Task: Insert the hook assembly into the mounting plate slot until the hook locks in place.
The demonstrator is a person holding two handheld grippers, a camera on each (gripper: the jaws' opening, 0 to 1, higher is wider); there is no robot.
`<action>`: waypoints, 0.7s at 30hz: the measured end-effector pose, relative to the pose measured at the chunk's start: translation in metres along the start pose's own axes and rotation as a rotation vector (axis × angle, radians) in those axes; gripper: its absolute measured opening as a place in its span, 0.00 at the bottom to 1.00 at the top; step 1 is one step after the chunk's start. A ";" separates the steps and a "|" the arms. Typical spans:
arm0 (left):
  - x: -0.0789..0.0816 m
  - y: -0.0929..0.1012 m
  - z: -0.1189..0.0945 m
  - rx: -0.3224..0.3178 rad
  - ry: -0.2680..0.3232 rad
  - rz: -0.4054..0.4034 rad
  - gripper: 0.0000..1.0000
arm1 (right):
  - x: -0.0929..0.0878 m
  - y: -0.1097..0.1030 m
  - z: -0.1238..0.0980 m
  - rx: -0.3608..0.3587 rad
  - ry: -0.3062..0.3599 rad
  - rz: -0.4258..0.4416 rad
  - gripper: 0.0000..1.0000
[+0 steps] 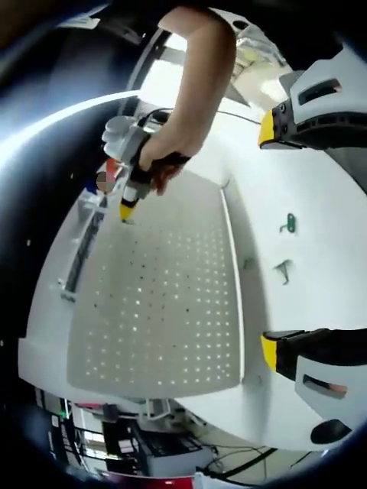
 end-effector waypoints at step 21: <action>0.000 -0.007 -0.002 0.023 -0.008 -0.005 1.00 | -0.002 0.008 0.008 -0.104 0.020 0.012 0.00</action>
Point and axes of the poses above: the point that each gripper's makers call its tool centre point, and the gripper's own axes: z roughly forward along the fingers, y roughly to its right, x roughly out of its top, the point moved 6 cm from there along -z, roughly backward along the fingers, and after that the axes turned 10 degrees about y, right-handed, at the moved point
